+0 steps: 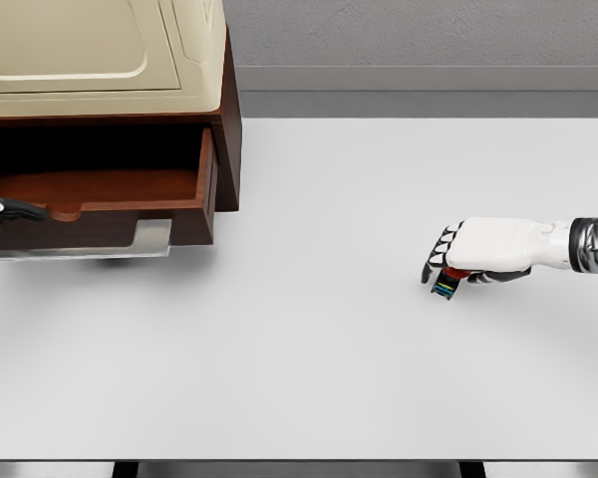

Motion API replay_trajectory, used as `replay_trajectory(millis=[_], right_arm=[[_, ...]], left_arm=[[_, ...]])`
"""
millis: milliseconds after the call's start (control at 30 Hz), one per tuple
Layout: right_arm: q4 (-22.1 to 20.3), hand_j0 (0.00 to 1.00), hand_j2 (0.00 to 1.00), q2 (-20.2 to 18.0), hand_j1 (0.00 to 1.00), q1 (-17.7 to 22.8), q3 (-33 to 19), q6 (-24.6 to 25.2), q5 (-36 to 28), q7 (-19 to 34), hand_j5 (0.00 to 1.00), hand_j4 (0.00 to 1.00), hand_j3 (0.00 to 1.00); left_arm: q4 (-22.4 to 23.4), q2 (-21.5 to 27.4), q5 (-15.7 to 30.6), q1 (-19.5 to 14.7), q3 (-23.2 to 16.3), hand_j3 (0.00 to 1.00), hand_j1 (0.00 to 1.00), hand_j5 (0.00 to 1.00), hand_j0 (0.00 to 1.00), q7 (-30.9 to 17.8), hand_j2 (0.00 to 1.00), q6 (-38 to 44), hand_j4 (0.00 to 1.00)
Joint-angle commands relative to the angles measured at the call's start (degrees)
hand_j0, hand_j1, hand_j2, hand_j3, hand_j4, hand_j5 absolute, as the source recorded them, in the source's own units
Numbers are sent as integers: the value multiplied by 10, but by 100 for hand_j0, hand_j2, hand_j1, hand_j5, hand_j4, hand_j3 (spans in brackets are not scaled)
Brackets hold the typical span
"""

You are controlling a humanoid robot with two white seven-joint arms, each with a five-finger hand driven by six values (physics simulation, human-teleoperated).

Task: Open the cabinet drawer with left arm, and place a switch into the drawer with right arm

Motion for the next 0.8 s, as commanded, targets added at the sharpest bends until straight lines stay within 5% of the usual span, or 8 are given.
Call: replay_trajectory(millis=[0,300,567,767], right_arm=[[0,61,61,-1,61,0,0,1,-3,0,61,61,61],[0,52,52,-1,52,0,1,1,-4,0,52,52,52],[8,22,22,10,22,-1,-1,1,-10,0,22,22,22],[15,18,18,20,18,-3,-2,1,-10,0,18,18,18]], left_arm=[[0,5,11,0,1,100,100,100,100,0,100,-7,100],[0,44,46,0,0,100,100,100,100,0,100,-74,100],[-1,58,52,1,-1,100,100,100,100,0,100,-92,100],[0,55,57,-1,3,100,100,100,100,0,100,-92,100]])
